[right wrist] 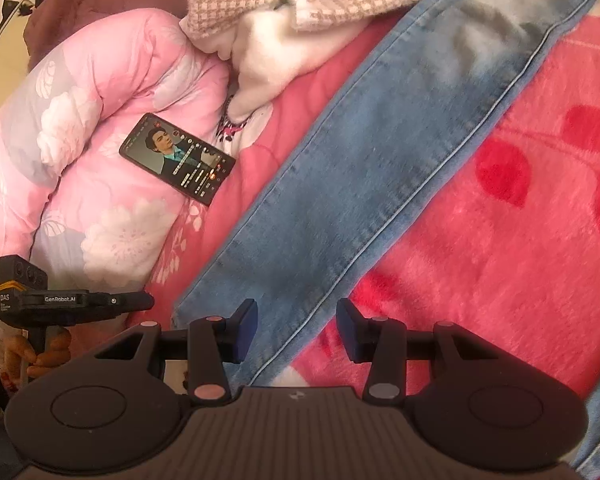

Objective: Fold clothes
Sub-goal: 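Grasp the jeans leg with the left gripper and smooth it flat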

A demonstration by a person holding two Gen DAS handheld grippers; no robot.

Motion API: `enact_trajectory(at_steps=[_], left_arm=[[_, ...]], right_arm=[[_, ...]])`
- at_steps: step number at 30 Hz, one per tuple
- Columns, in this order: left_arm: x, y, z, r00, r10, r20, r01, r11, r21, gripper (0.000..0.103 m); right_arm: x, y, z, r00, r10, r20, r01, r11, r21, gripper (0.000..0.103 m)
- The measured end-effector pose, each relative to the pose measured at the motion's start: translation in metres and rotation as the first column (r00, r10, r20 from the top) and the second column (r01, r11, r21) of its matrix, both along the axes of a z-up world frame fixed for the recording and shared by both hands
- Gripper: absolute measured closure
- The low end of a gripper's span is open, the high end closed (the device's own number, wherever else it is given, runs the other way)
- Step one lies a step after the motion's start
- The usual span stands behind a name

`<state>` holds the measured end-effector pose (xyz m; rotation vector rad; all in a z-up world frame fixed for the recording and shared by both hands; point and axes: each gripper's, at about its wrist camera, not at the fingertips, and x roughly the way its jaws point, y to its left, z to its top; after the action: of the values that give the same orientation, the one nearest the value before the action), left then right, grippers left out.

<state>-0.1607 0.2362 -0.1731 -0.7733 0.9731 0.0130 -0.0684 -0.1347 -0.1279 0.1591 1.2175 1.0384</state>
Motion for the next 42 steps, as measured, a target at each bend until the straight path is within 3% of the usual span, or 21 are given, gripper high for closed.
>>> enact_trajectory(at_steps=[4,9,11,17,21,28,29,32,34,35,38,41,42], left_arm=[[0.019,-0.022,0.015,0.993,-0.113,0.046,0.106,0.987,0.122,0.095],[0.072,-0.062,0.028,0.956,-0.282,0.078,0.257,0.937,0.238,0.088],[0.099,-0.077,0.031,0.937,-0.34,0.084,0.305,0.909,0.285,0.077],[0.183,-0.125,0.027,0.859,-0.507,0.069,0.435,0.795,0.424,0.074],[0.215,-0.157,0.017,0.809,-0.584,0.067,0.499,0.743,0.445,0.074],[0.232,-0.205,-0.005,0.666,-0.743,0.071,0.65,0.624,0.435,0.074],[0.235,-0.212,-0.012,0.652,-0.757,0.053,0.671,0.608,0.425,0.074],[0.235,-0.22,-0.031,0.642,-0.766,-0.026,0.707,0.578,0.408,0.074],[0.232,-0.216,-0.031,0.637,-0.771,-0.025,0.715,0.578,0.392,0.074],[0.232,-0.212,-0.032,0.641,-0.767,-0.028,0.723,0.591,0.358,0.074],[0.236,-0.195,-0.033,0.657,-0.753,-0.039,0.737,0.631,0.241,0.074],[0.242,-0.179,-0.026,0.665,-0.747,-0.021,0.738,0.652,0.177,0.074],[0.244,-0.174,-0.024,0.667,-0.745,-0.014,0.737,0.657,0.156,0.074]], right_arm=[[0.003,-0.004,0.006,0.998,-0.031,0.056,0.031,1.0,0.0,0.056],[0.018,-0.01,0.02,0.981,-0.084,0.176,0.087,0.996,-0.008,0.057],[0.026,-0.016,0.027,0.967,-0.108,0.232,0.112,0.994,-0.004,0.057],[0.073,-0.036,0.033,0.935,-0.171,0.311,0.187,0.982,-0.024,0.057],[0.124,-0.04,0.03,0.921,-0.183,0.343,0.219,0.973,-0.07,0.057],[0.235,-0.007,0.011,0.88,-0.164,0.446,0.254,0.956,-0.149,0.067],[0.247,-0.002,0.004,0.878,-0.17,0.448,0.265,0.951,-0.158,0.068],[0.266,0.01,-0.018,0.883,-0.157,0.443,0.269,0.942,-0.201,0.074],[0.26,0.015,-0.037,0.901,-0.106,0.422,0.229,0.94,-0.253,0.075],[0.245,0.014,-0.038,0.889,-0.049,0.455,0.193,0.942,-0.276,0.075],[0.199,0.007,-0.031,0.901,0.08,0.427,0.08,0.936,-0.344,0.075],[0.185,-0.002,-0.023,0.92,0.178,0.349,-0.021,0.912,-0.409,0.077],[0.192,-0.003,-0.014,0.918,0.158,0.363,-0.004,0.921,-0.39,0.077]])
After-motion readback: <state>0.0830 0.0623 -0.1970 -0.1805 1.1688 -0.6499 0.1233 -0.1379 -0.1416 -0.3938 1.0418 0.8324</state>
